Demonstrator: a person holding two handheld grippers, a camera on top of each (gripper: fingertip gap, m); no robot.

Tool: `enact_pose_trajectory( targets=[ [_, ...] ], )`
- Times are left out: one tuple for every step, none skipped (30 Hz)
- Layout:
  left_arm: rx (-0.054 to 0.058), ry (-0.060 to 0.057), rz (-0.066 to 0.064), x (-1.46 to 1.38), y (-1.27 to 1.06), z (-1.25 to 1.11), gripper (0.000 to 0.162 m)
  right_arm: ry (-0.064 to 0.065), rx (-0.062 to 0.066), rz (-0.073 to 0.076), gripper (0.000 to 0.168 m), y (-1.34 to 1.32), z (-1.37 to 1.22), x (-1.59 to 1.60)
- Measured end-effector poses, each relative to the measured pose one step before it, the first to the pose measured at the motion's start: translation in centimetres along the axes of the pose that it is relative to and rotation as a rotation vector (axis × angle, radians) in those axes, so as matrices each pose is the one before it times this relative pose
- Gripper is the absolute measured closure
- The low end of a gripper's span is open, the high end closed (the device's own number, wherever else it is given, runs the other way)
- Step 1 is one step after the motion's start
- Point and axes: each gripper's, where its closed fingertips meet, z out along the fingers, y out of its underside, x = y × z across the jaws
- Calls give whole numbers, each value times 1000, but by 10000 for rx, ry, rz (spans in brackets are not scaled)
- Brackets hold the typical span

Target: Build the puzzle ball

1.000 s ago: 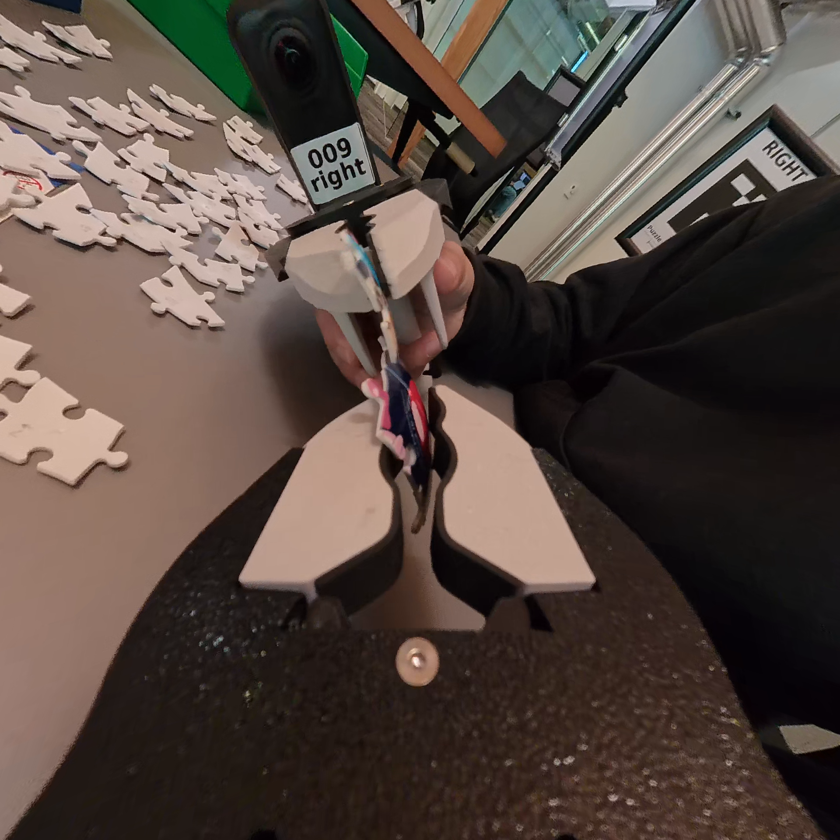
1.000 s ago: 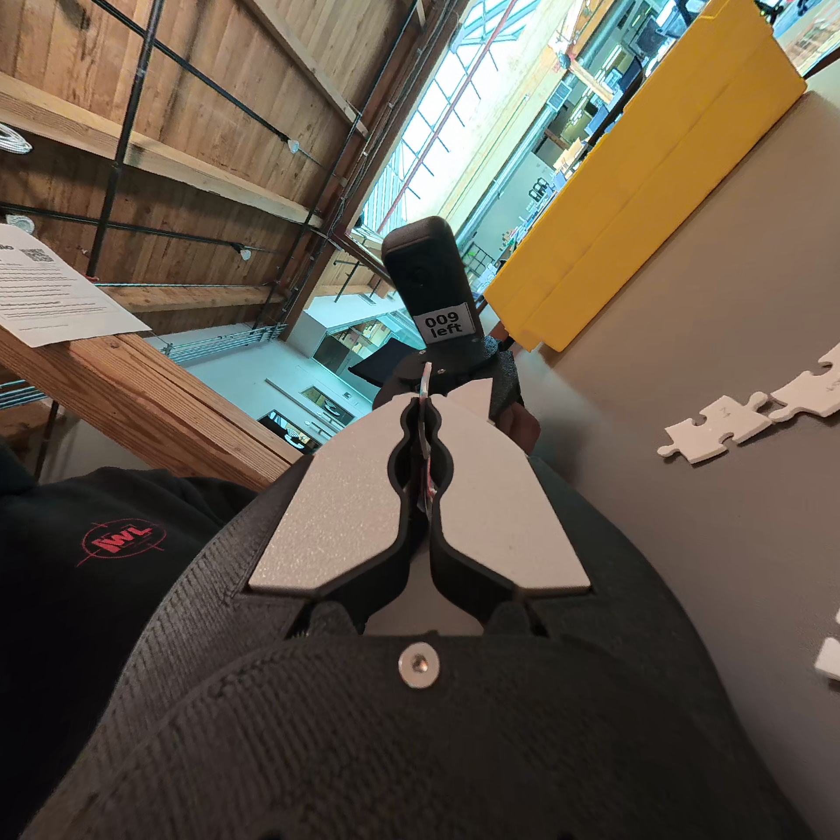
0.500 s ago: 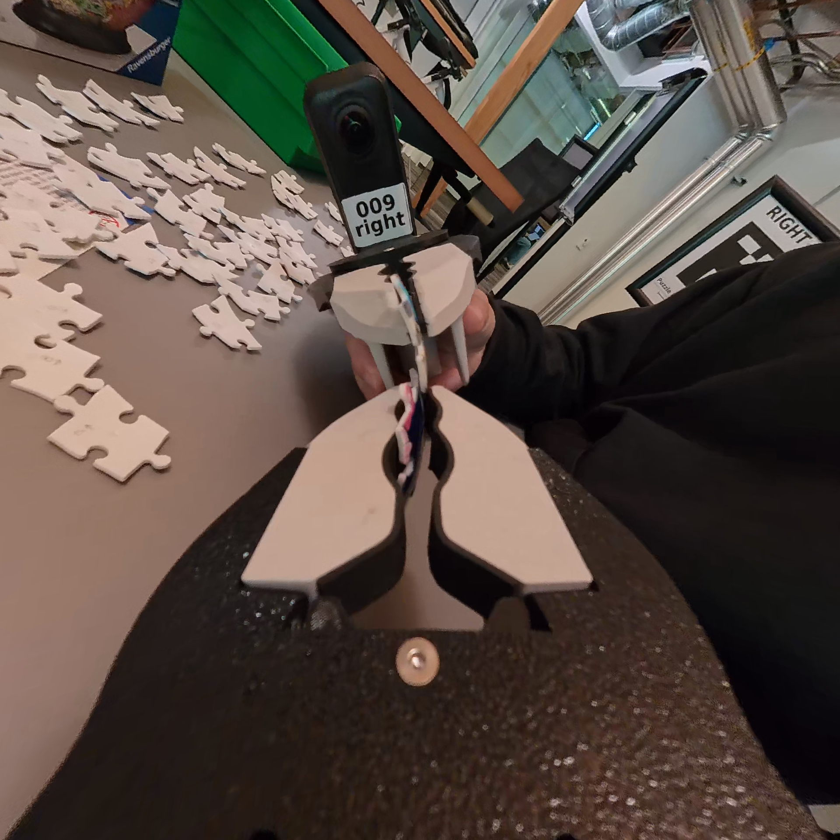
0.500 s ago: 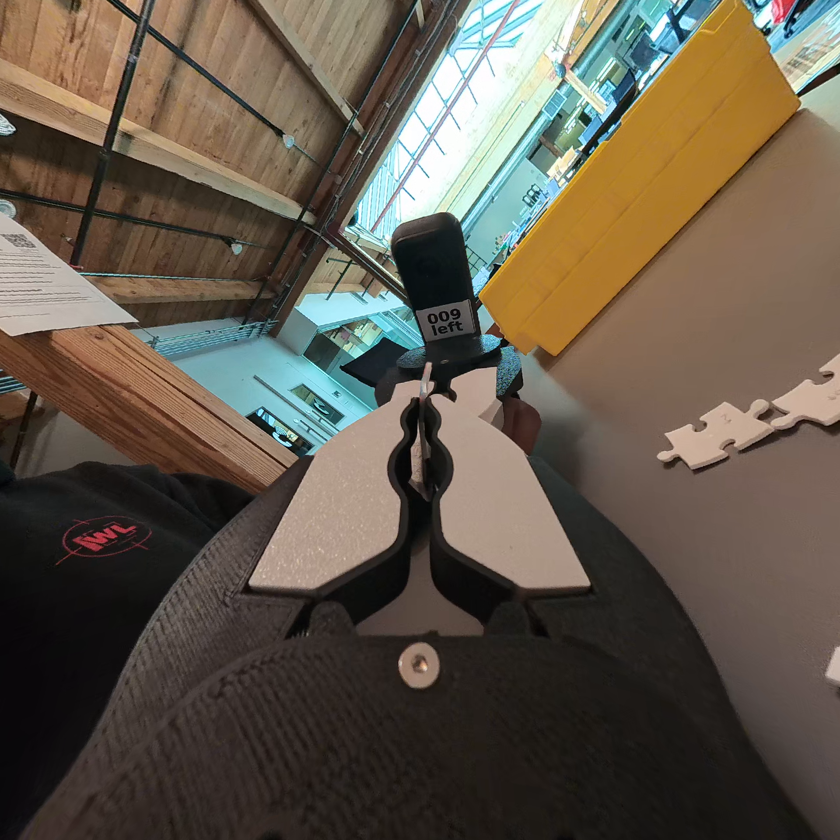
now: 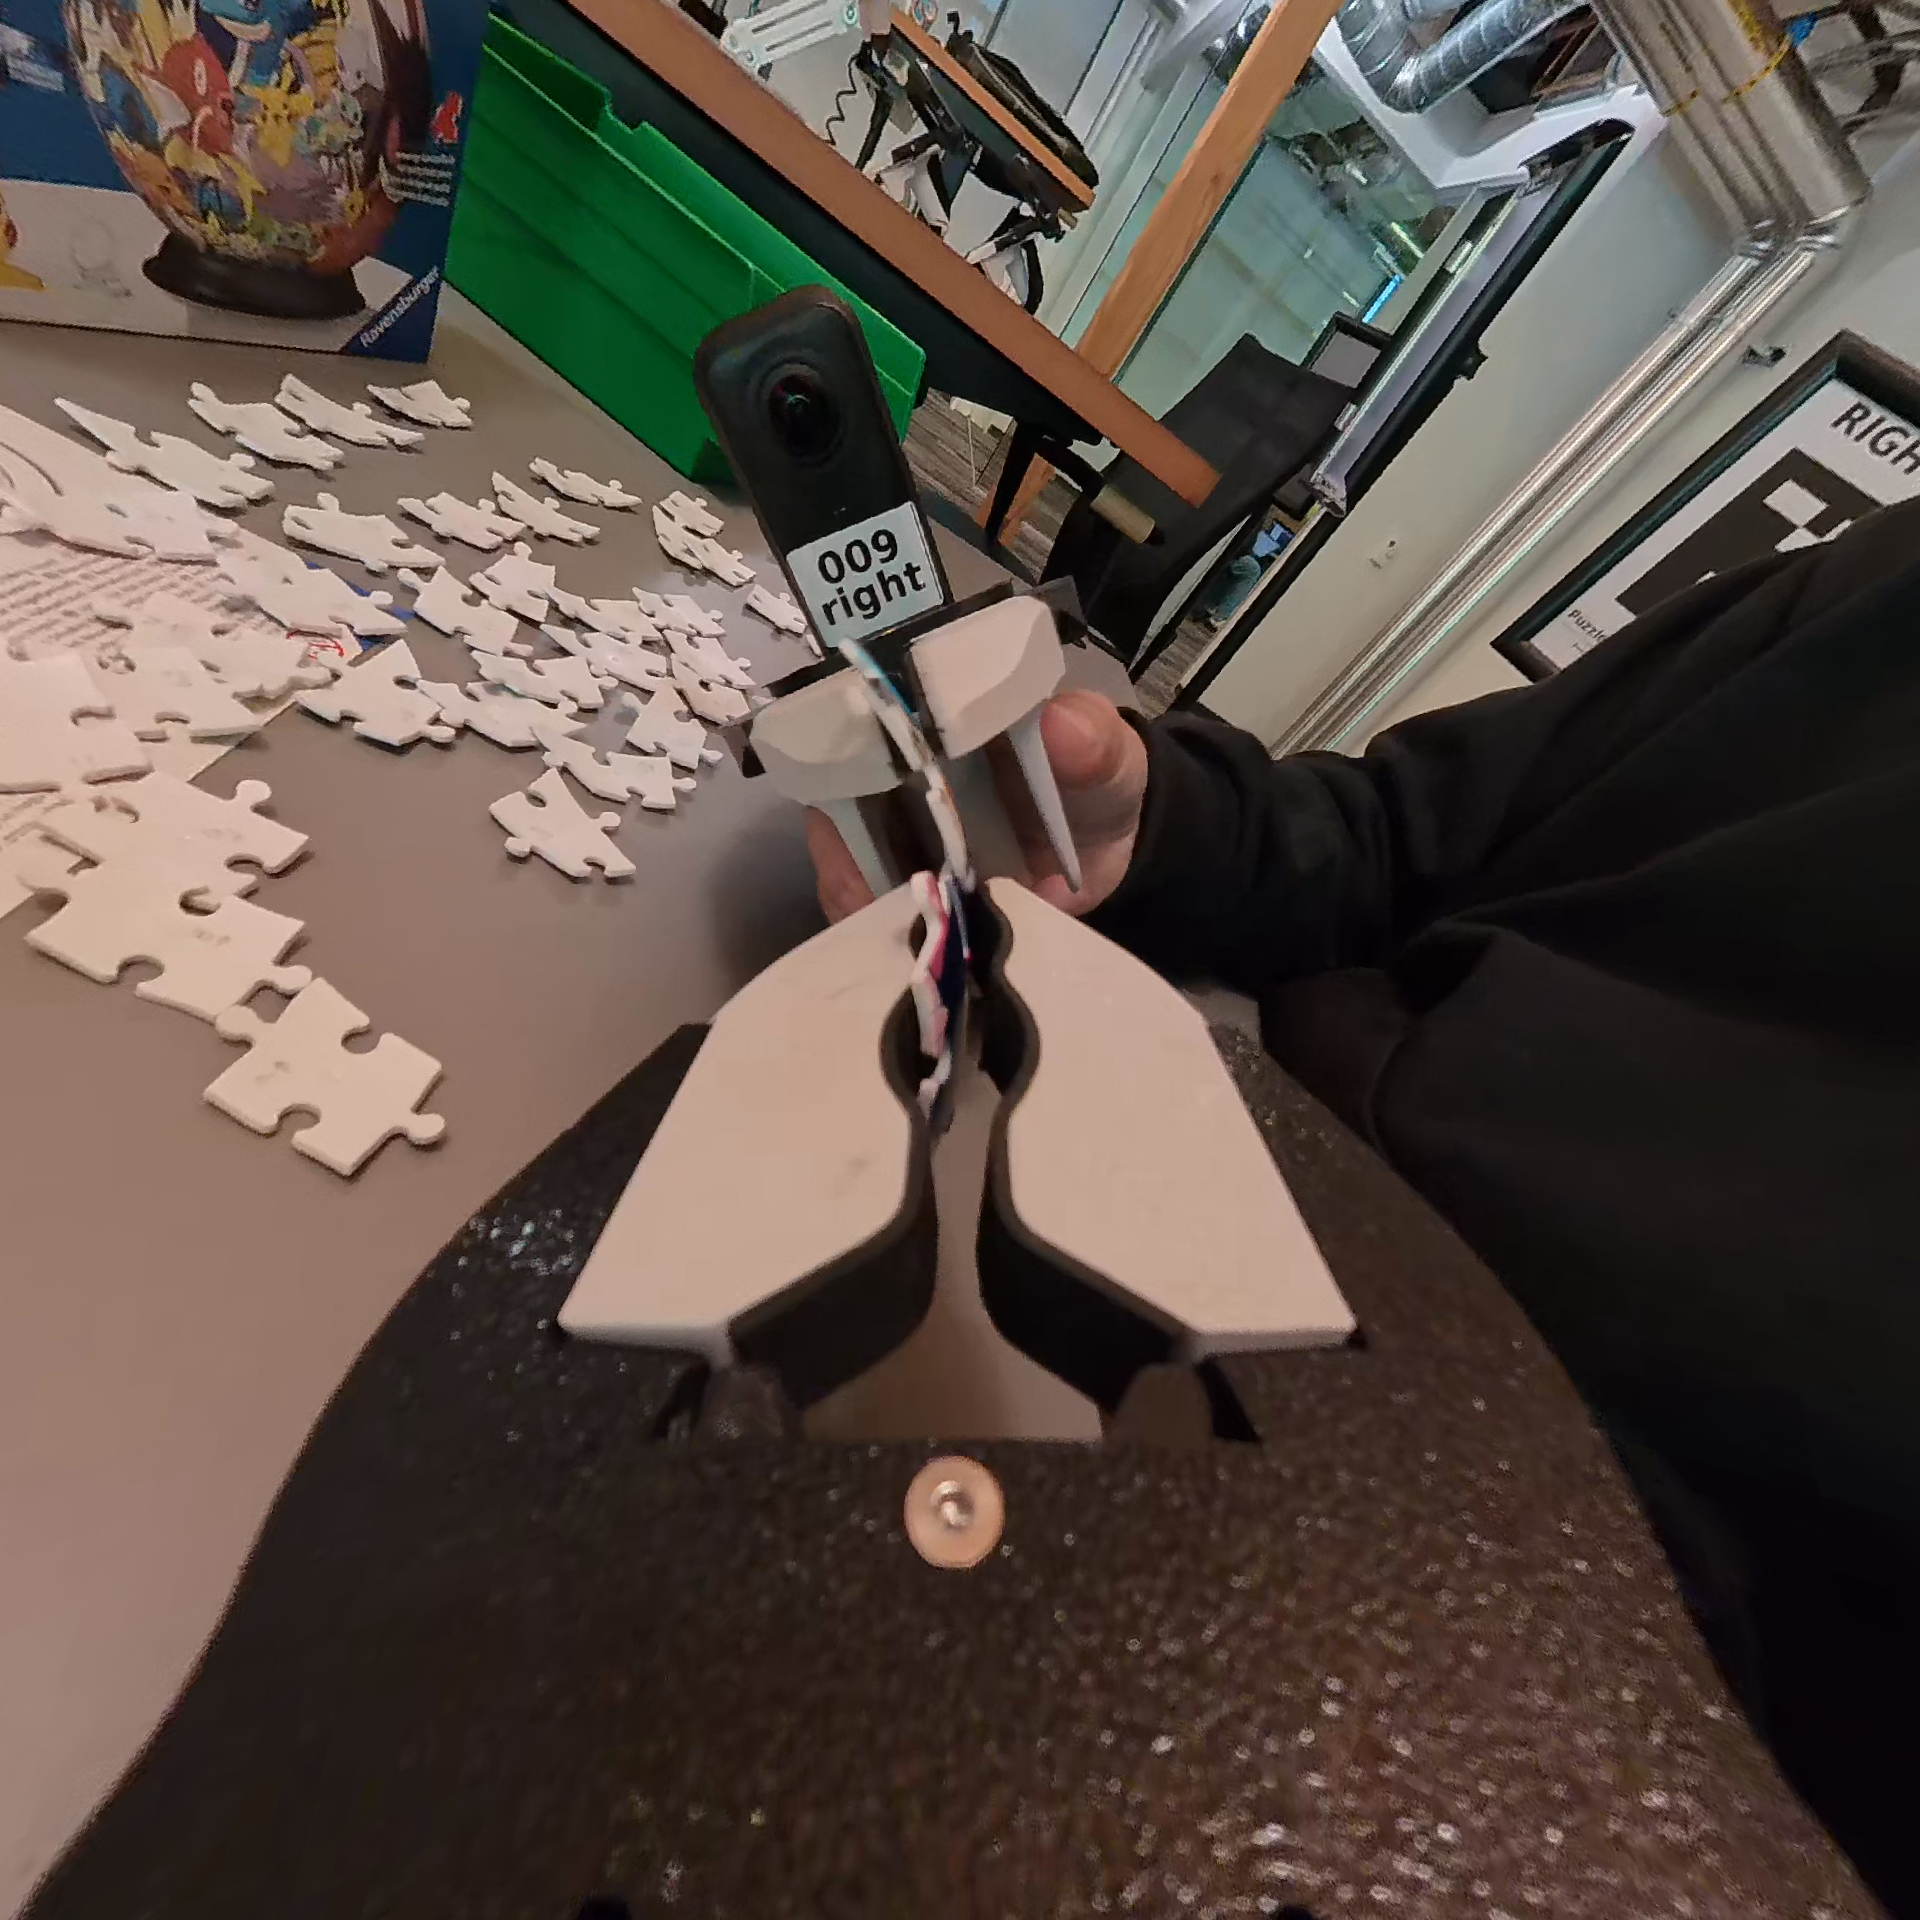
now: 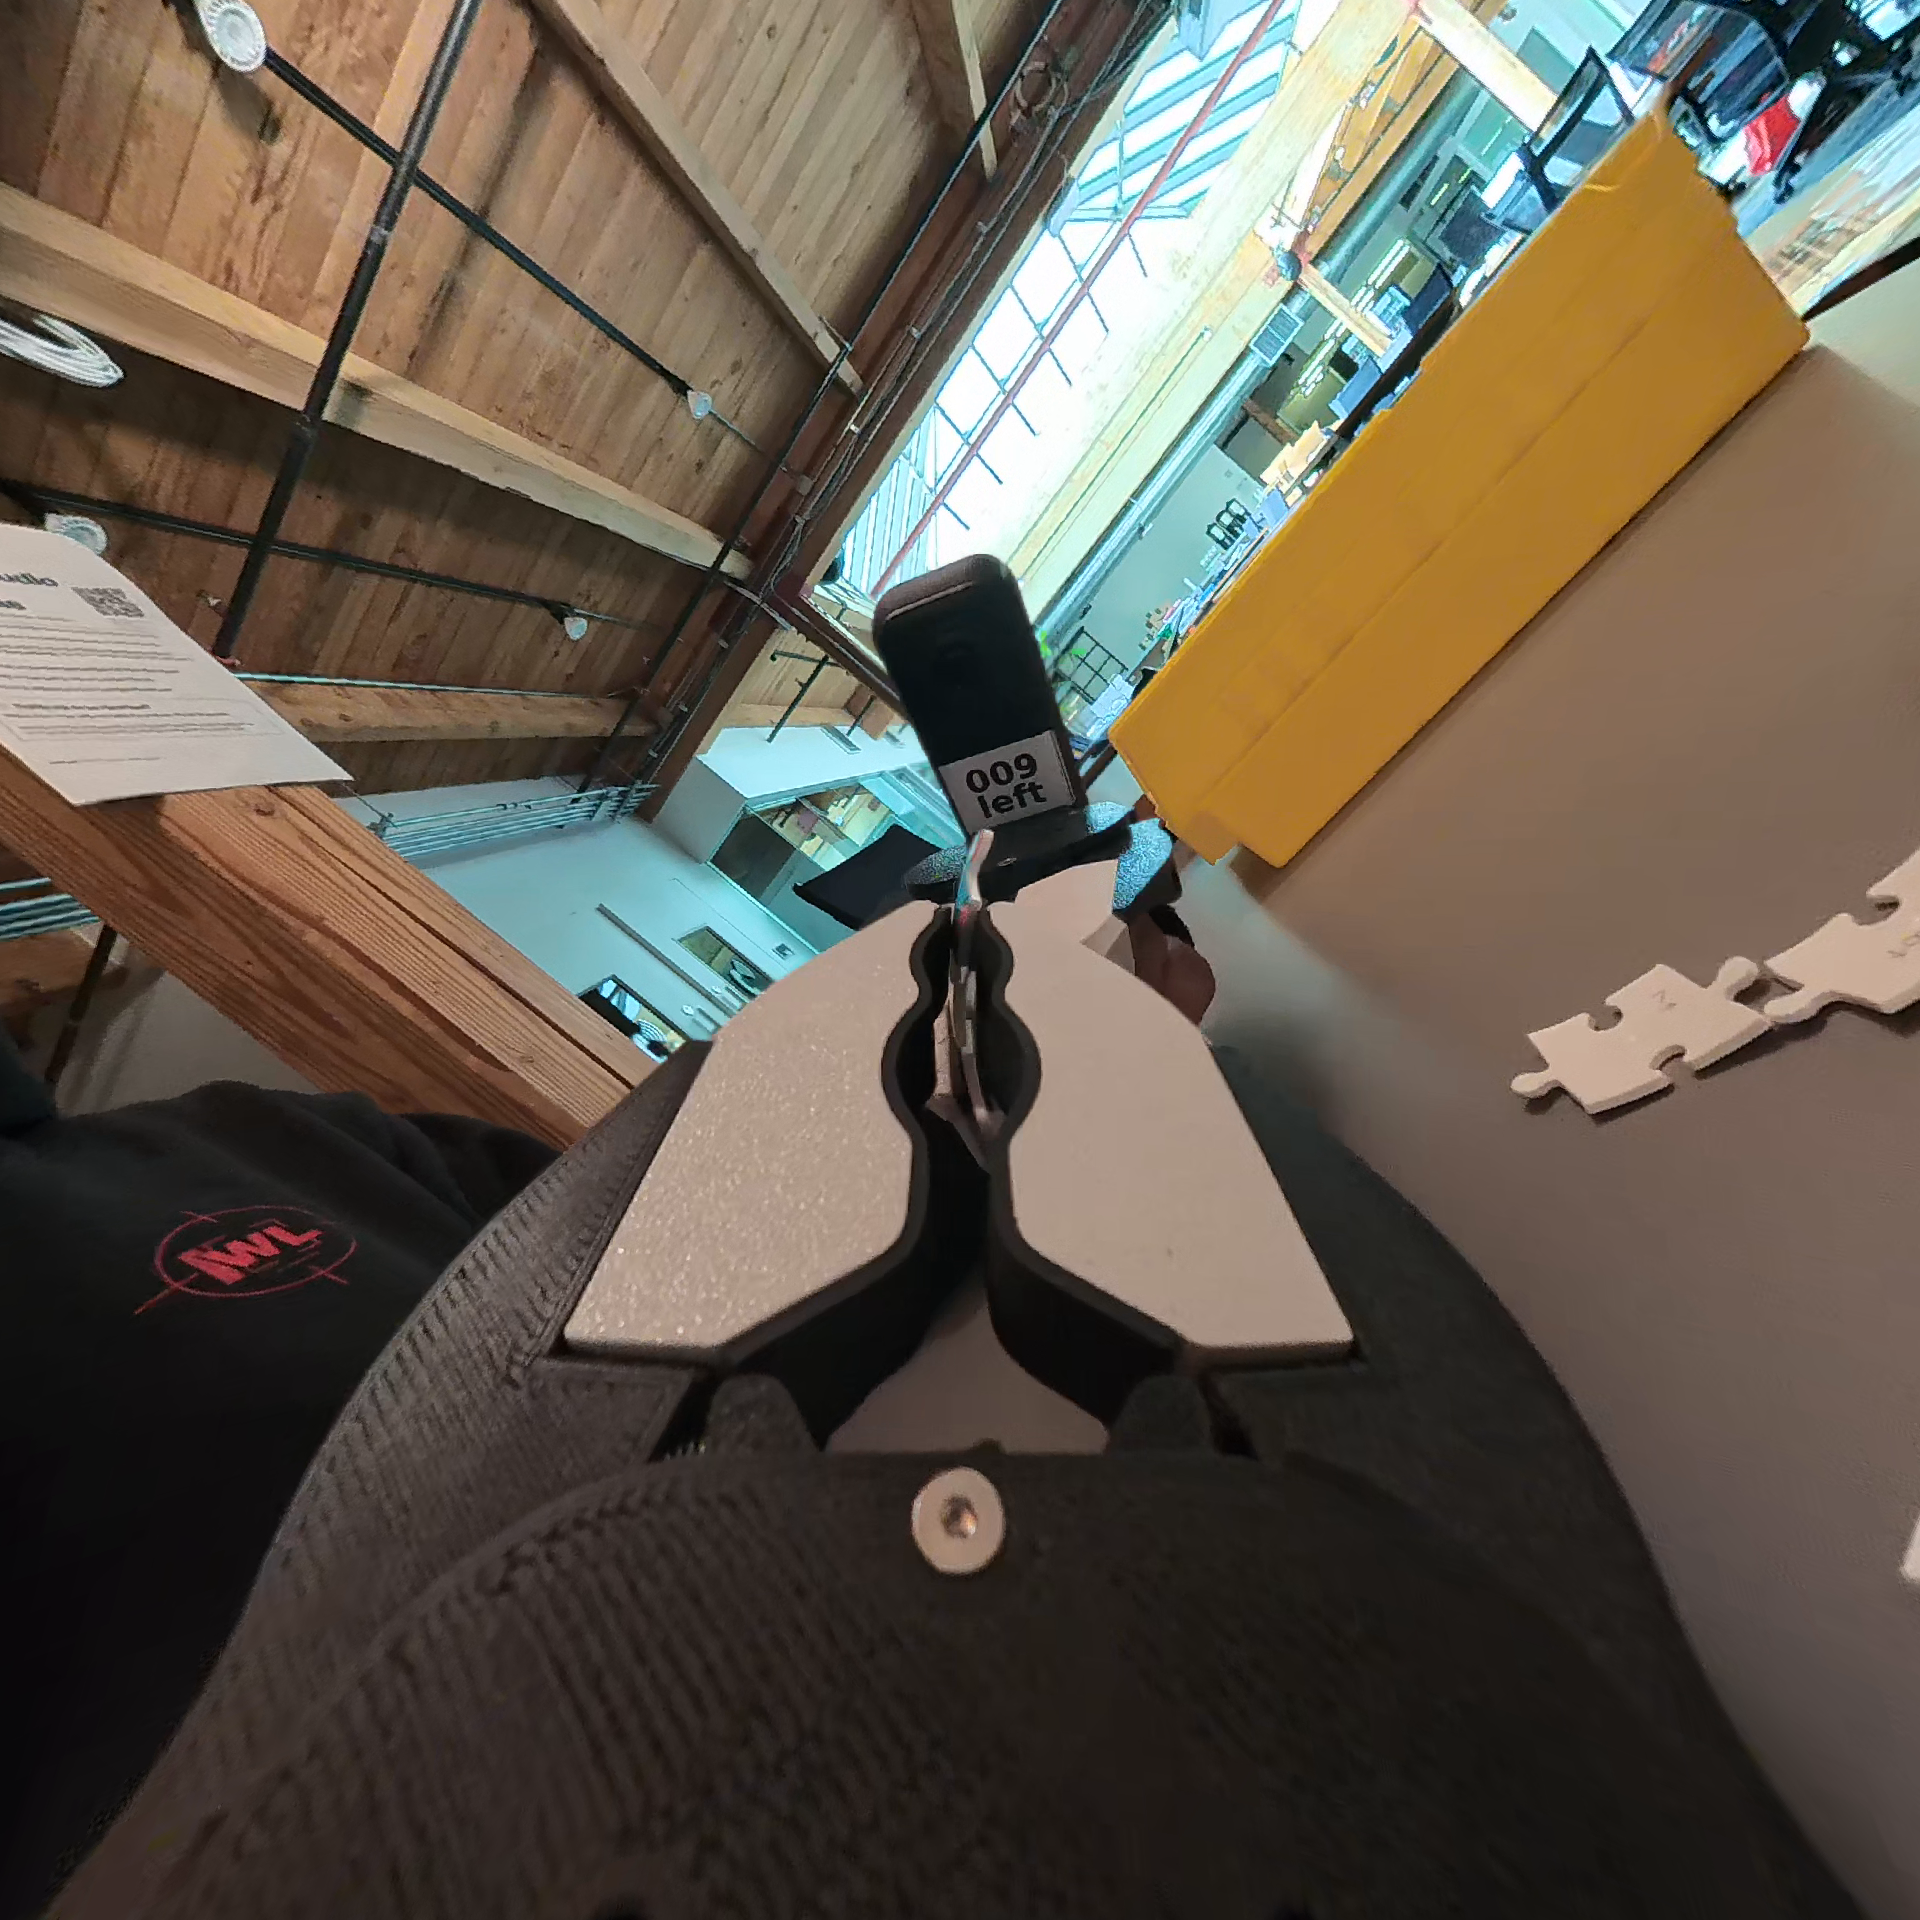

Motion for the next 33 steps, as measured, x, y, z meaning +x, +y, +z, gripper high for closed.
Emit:
enact_pose_trajectory(
  targets=[
    [54, 115, -155, 95, -66, -5, 160, 38, -6, -238, 164, -46, 30, -70],
    [86, 116, -176, 71, -89, 13, 160, 118, -12, -247, 163, -48, 9, 52],
    [75, 93, -155, 38, -72, 21, 160, 96, -31, -247, 163, -54, -12, 42],
    [54, 66, -97, 27, -53, 43, 160, 22, -37, -200, 163, -46, -16, -61],
    [38, 59, -50, 53, -56, 29, 160, 24, -28, -105, 162, -28, -35, -24],
    [26, 70, -24, 108, -47, 29, 160, 62, -13, 17, 159, -22, -41, 77],
    [14, 60, -10, 106, -28, 17, 160, 41, -22, 84, 154, -1, -37, 96],
    [8, 18, 0, 35, -26, 5, 160, -32, -33, 91, 153, 47, -35, 24],
    [10, 7, -2, 15, -22, -3, 160, -57, -29, 91, 151, 36, -6, -23],
    [13, 26, -6, 34, -19, -10, 160, -51, -30, 76, 149, 34, 8, -51],
    [21, -4, -2, -9, -30, -15, 160, -18, -70, 57, 147, 80, 26, -40],
    [18, -27, 2, -30, -29, -29, 160, -36, -121, 2, 145, 157, 64, -87],
    [17, -6, 5, -5, -28, -29, 160, -52, -137, -32, 143, 191, 81, -138],
    [42, -32, -3, -44, -69, -29, 160, -18, -171, -28, 141, 248, 99, -96],
    [53, -61, -18, -107, -82, -56, 160, 29, -183, -54, 141, 267, 79, -42],
    [23, -6, -23, -42, -27, -67, 160, 67, -166, -106, 142, 250, 69, 16],
    [5, 35, -14, 31, 2, -64, 160, 58, -136, -145, 147, 208, 53, 17],
    [-1, 22, 7, 25, 3, -32, 160, 110, 2, -136, 155, -9, 7, 92],
    [-40, -2, 30, 38, 35, 13, 160, -56, 57, -150, 164, -86, -51, -108],
    [-39, -23, 44, 1, 33, 13, 160, -21, -8, -14, 165, -3, -11, -64],
    [-18, -16, 23, -14, 15, 4, 160, 48, -30, -48, 165, 26, -9, 56],
    [-26, -37, -10, -59, 45, -6, 160, 111, -43, -115, 165, 50, -8, 122],
    [-36, -51, -11, -91, 73, -22, 160, 113, -69, -136, 165, 74, 6, 99],
    [-47, -45, 9, -89, 79, -20, 160, 99, -123, -102, 165, 100, -12, 78],
    [-66, -55, 33, -70, 102, -3, 160, 118, -189, -78, 166, 124, -23, 83],
    [-89, -68, 48, -75, 108, -2, 160, 89, -224, -123, 166, 156, -27, 63],
    [-115, -68, 77, -44, 151, 8, 160, 64, -258, -166, 165, 187, -49, 30],
    [-152, -69, 94, -39, 191, 28, 160, 73, -271, -161, 166, 233, -61, 44],
    [-143, -65, 69, -35, 187, 38, 160, 57, -181, -103, 165, 159, -60, 42],
    [-81, -49, 18, -53, 107, 39, 160, 35, -72, -30, 166, 83, -32, 66],
    [-49, -22, -27, -58, 82, 28, 160, -4, -38, -15, 166, 87, -7, 72],
    [-22, 6, -42, -41, 56, 3, 160, 6, 13, 30, 165, 15, 13, 27],
    [46, 45, -54, 8, -42, -8, 160, -21, 119, -48, 166, -142, 10, -63]
  ],
)
